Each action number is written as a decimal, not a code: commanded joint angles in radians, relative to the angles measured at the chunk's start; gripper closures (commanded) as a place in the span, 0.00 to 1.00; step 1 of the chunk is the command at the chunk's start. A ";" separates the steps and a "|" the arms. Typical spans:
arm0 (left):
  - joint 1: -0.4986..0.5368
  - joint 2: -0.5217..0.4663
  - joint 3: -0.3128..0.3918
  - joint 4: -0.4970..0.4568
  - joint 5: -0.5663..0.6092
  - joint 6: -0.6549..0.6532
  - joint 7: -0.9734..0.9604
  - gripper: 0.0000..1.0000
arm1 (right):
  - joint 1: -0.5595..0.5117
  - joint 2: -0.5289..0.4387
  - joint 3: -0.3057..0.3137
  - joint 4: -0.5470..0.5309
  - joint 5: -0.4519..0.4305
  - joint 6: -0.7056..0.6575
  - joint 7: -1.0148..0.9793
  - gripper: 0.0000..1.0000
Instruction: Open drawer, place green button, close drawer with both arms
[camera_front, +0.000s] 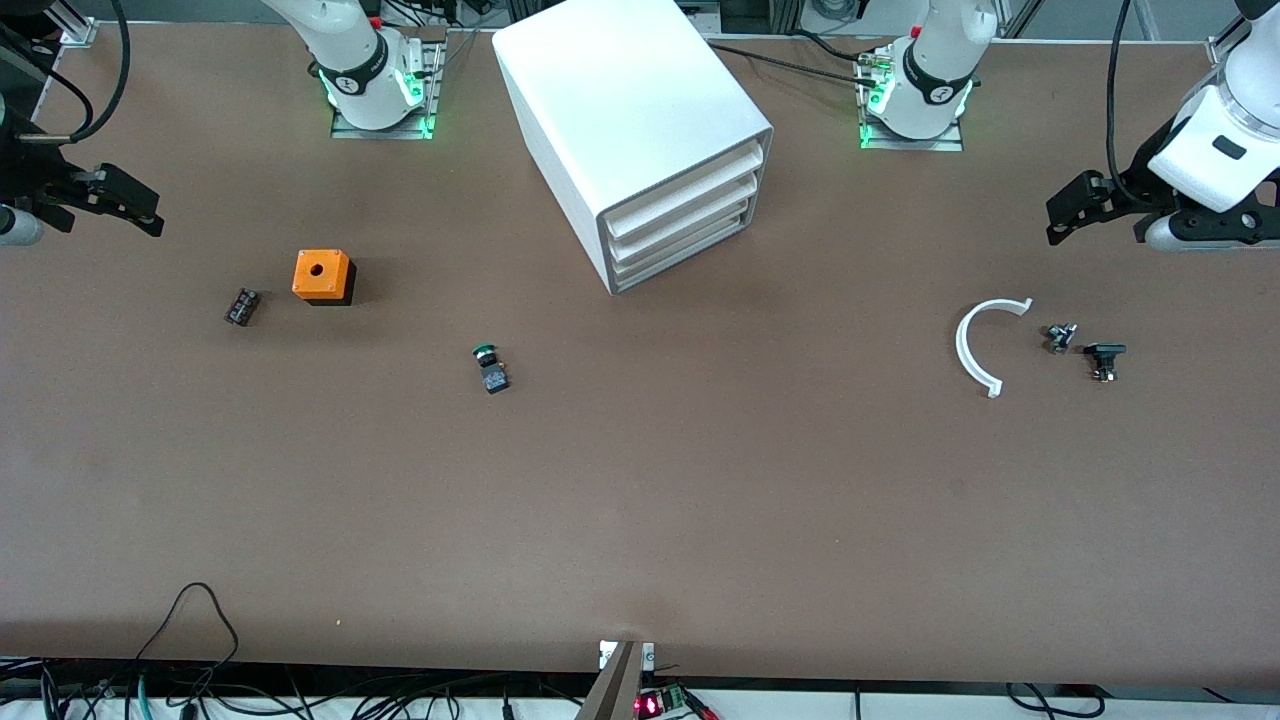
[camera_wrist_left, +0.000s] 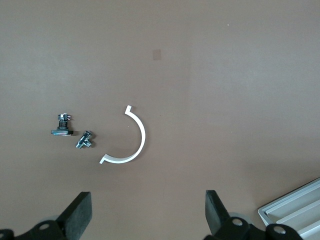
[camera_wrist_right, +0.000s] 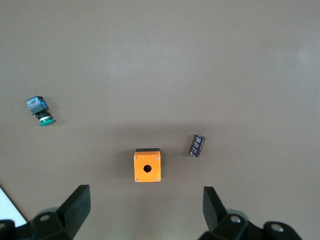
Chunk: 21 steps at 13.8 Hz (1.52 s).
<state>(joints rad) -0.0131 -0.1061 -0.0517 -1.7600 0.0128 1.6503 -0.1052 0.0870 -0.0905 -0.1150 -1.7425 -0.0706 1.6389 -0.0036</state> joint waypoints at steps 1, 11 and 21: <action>-0.004 0.013 -0.002 0.022 -0.022 -0.003 0.028 0.00 | 0.000 -0.008 -0.018 0.008 0.015 -0.022 -0.012 0.00; -0.015 0.075 -0.002 0.053 -0.020 -0.012 0.022 0.00 | 0.014 0.030 -0.006 0.008 0.011 -0.024 -0.025 0.00; -0.044 0.391 -0.075 -0.089 -0.450 0.087 0.094 0.00 | 0.169 0.166 -0.003 0.012 0.026 -0.048 -0.021 0.00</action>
<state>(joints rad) -0.0620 0.2326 -0.1105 -1.7785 -0.2755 1.6750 -0.0483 0.1921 0.0421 -0.1145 -1.7472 -0.0566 1.5751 -0.0164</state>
